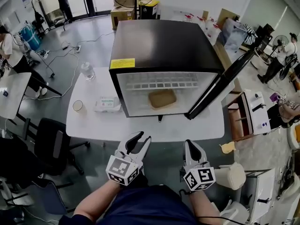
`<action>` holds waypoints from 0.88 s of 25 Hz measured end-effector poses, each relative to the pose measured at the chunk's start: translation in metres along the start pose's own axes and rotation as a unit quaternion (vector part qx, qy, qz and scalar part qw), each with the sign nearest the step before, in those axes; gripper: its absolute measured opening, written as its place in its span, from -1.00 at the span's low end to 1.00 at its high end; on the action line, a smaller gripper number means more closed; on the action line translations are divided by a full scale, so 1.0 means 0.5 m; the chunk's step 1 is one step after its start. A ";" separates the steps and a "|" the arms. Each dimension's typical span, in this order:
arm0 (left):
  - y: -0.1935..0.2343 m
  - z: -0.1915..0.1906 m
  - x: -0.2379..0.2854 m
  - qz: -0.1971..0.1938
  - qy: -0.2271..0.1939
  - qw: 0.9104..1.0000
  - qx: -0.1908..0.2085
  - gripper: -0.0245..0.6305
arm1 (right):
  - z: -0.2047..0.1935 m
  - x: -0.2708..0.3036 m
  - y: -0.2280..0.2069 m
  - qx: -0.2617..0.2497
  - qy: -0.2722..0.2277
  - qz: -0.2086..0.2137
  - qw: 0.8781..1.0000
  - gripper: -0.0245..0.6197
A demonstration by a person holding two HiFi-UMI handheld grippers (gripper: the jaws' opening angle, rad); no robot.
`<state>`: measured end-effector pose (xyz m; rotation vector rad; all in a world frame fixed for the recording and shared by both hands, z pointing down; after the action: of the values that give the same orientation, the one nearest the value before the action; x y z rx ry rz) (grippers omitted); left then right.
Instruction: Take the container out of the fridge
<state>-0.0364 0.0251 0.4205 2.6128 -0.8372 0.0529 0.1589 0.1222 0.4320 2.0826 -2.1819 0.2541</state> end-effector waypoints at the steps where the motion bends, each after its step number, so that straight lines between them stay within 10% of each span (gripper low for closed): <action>1: 0.013 0.004 0.006 -0.005 0.002 1.000 -0.001 -0.56 | 0.002 0.013 0.004 0.000 0.002 -0.004 1.000 -0.90; 10: 0.107 -0.005 0.069 -0.031 0.032 0.999 -0.025 -0.56 | -0.010 0.098 0.015 0.008 0.035 -0.036 0.999 -0.90; 22: 0.141 -0.045 0.229 0.001 0.069 0.993 -0.099 -0.56 | -0.028 0.196 -0.046 0.016 0.054 0.023 0.998 -0.90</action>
<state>0.0194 -0.0817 0.4842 2.3919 -0.7570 0.1427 0.1765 0.0280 0.4660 1.9866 -2.1780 0.3983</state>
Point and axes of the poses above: the fingertips, and each gripper's own axes: x forward along the fingers, y to its left, z out of its top, the point moved 5 cm from there along -x, backward along the fingers, and after that the axes turned 10 degrees about -x, right-handed, at the moved point
